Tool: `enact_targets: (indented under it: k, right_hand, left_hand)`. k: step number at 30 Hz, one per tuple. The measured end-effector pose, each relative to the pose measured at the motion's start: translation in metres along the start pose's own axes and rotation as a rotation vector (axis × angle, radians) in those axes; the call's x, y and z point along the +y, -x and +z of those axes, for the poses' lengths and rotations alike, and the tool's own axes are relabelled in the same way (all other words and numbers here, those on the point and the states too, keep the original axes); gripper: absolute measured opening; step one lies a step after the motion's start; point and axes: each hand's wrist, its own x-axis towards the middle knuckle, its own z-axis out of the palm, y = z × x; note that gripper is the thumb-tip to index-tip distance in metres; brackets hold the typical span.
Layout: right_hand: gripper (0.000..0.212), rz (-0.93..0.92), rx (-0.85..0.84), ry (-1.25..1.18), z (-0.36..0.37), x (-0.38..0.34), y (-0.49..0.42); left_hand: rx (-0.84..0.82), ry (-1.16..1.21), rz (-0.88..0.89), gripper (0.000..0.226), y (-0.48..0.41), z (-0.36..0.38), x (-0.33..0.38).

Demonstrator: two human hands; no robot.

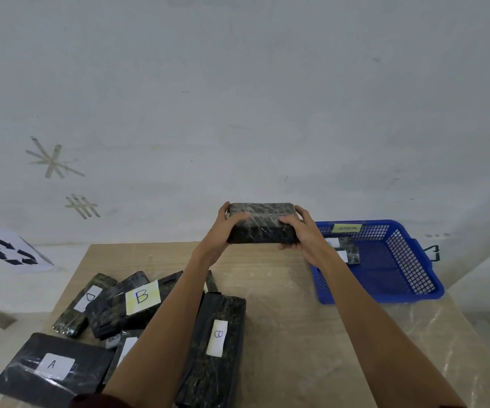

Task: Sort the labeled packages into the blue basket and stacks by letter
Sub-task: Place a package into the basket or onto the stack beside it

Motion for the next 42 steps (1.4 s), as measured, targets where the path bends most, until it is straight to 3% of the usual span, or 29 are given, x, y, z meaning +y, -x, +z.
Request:
enact_targets:
  k: [5, 14, 17, 23, 36, 39, 42]
  right_hand:
    - [0.068, -0.104, -0.027, 0.276, -0.002, 0.004, 0.001]
    - [0.082, -0.194, 0.015, 0.472, 0.008, 0.009, 0.007]
    - [0.076, -0.260, 0.058, 0.451, 0.008, 0.011, 0.010]
    - [0.084, -0.261, 0.051, 0.465, 0.006, 0.010, 0.007]
    - [0.077, -0.344, 0.091, 0.470, 0.011, 0.005, 0.002]
    - [0.089, -0.265, 0.092, 0.465, 0.009, 0.005, 0.000]
    - [0.104, -0.059, 0.081, 0.381, 0.007, 0.001, -0.002]
  left_hand:
    - [0.086, -0.130, -0.096, 0.072, 0.002, 0.002, -0.004]
    - [0.081, -0.226, 0.143, 0.057, 0.011, 0.008, -0.001]
    - [0.072, -0.261, 0.168, 0.056, 0.009, 0.009, 0.001]
    - [0.097, -0.278, 0.195, 0.056, 0.008, 0.012, 0.001]
    - [0.072, -0.348, 0.233, 0.061, 0.007, 0.003, 0.006]
    - [0.087, -0.334, 0.246, 0.072, 0.006, 0.003, 0.007]
    - [0.108, -0.327, 0.211, 0.089, 0.005, 0.001, 0.007]
